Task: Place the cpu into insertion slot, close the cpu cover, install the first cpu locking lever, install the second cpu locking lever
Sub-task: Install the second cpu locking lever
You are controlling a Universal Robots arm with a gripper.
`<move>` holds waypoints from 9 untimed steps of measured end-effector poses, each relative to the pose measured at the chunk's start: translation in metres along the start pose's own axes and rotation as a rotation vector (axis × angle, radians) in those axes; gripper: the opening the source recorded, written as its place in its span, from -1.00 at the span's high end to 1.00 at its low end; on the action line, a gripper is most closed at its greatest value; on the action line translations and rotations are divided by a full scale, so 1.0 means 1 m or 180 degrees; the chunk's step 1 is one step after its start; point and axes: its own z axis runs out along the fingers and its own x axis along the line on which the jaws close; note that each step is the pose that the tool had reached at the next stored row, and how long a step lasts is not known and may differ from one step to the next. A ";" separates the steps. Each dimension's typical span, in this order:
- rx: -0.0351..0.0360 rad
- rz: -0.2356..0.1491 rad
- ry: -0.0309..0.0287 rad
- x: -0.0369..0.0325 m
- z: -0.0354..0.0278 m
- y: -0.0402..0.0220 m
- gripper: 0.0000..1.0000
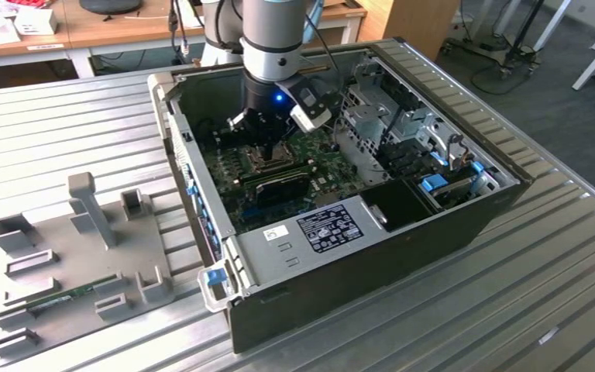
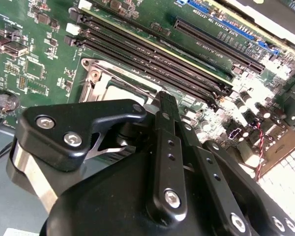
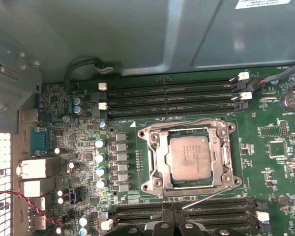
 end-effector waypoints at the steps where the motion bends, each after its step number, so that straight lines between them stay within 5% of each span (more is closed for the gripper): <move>1: 0.0000 0.0000 0.0000 0.0006 0.0014 -0.0001 0.80; 9: 0.0003 -0.0001 0.0000 0.0061 0.0107 -0.0012 0.80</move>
